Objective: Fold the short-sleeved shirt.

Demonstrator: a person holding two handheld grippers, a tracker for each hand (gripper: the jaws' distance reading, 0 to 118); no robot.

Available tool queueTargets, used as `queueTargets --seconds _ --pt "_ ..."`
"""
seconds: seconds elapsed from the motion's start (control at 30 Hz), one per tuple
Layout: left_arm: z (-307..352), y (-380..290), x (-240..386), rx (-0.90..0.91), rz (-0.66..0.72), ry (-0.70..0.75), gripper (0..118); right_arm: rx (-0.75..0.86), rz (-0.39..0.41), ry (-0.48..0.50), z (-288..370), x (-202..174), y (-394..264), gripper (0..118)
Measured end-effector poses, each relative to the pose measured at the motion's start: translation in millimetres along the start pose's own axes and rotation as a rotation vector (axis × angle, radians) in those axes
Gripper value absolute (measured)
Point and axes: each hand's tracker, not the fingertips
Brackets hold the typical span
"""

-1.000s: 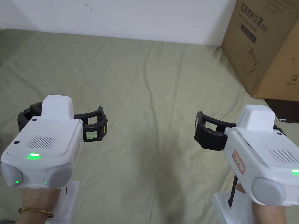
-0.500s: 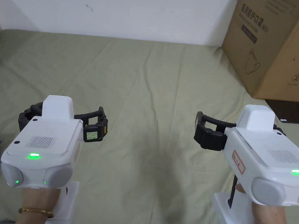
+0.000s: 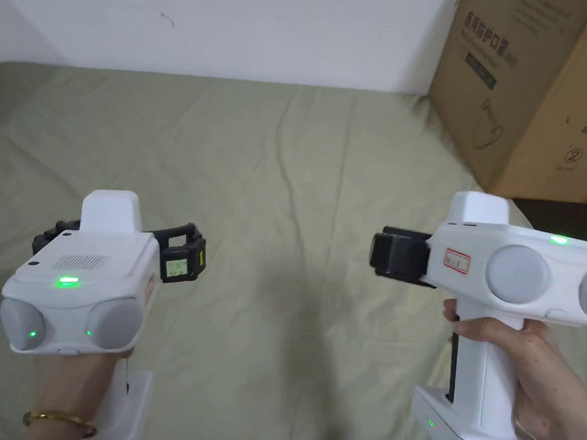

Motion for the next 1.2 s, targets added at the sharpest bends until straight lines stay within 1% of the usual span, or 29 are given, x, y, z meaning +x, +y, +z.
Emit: queueTargets --seconds 0.03,0.1,0.17,0.23,0.27,0.3,0.47,0.57,0.67,0.73,0.8,0.87,0.93,1.1,1.2 --pt "-1 -2 0 -0.029 0.019 -0.012 118 -0.049 -0.006 0.033 -2 -2 -3 115" --pt "2 -10 0 -0.052 0.043 -0.047 118 -0.056 -0.06 0.065 -5 -8 -18 115" --pt "1 -19 1 -0.083 0.037 -0.057 118 -0.059 -0.078 0.065 -8 -15 -35 115" --pt "-9 -34 0 -0.125 0.018 -0.059 118 -0.125 -0.091 0.037 -12 -22 -46 115" --pt "-12 -40 1 -0.146 0.003 -0.058 118 -0.168 -0.076 0.022 -14 -26 -53 115" --pt "-14 -45 1 -0.158 -0.004 -0.053 118 -0.196 -0.043 0.017 -15 -30 -59 115" --pt "-23 -64 3 -0.224 -0.021 -0.052 118 -0.247 0.082 0.005 -32 -38 -75 115" --pt "-30 -70 5 -0.242 -0.033 -0.049 118 -0.284 0.057 0.018 -43 -38 -77 115" --pt "-36 -74 7 -0.262 -0.026 -0.049 118 -0.24 0.052 0.011 -52 -42 -78 115" --pt "-43 -75 8 -0.292 -0.008 -0.052 118 -0.231 0.039 -0.031 -66 -43 -78 115" --pt "-55 -76 9 -0.312 0.003 -0.05 118 -0.262 0.025 -0.064 -85 -41 -74 115" --pt "-72 -78 8 -0.326 0.009 -0.029 118 -0.264 0.018 -0.056 -110 -31 -71 115" --pt "-91 -77 8 -0.321 0.022 -0.011 118 -0.236 -0.012 -0.065 -135 -21 -65 115" --pt "-155 -72 11 -0.32 0.03 0.058 118 -0.139 0.026 -0.206 -215 -5 -44 115" --pt "-194 -75 14 -0.299 0.01 0.105 118 -0.133 0.062 -0.21 -252 -1 -35 115"
